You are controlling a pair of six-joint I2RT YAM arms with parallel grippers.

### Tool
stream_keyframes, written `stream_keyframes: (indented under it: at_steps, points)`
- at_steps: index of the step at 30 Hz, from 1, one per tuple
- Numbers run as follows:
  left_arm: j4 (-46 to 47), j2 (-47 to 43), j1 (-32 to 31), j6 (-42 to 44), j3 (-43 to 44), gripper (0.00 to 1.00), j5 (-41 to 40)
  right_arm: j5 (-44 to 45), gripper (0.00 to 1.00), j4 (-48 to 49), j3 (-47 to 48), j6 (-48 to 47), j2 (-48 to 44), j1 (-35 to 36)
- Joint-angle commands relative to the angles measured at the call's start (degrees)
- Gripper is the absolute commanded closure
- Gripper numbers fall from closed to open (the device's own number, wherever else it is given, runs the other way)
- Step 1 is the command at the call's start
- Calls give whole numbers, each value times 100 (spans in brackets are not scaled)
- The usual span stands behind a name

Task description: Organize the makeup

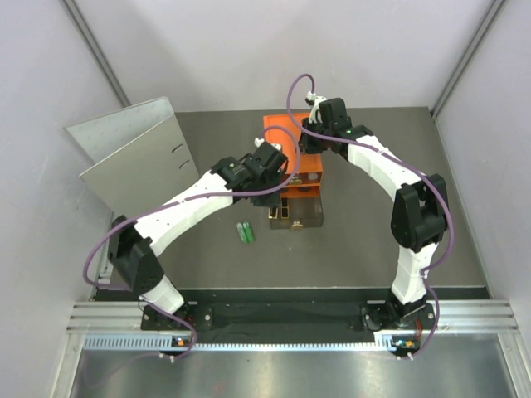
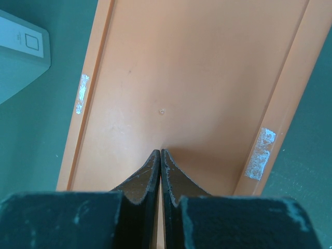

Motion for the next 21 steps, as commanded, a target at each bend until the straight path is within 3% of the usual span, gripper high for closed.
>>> stream_keyframes:
  at_steps: [1, 11, 21]
  points:
    - [93, 595, 5, 70, 682, 100, -66, 29, 99, -353, -199, -54, 95, -41]
    - [-3, 1922, 172, 70, 1640, 100, 31, 29, 98, -362, -287, -71, 7, -41]
    - [-109, 2038, 339, -106, 1571, 98, -303, -6, 98, -318, -357, -54, -46, -41]
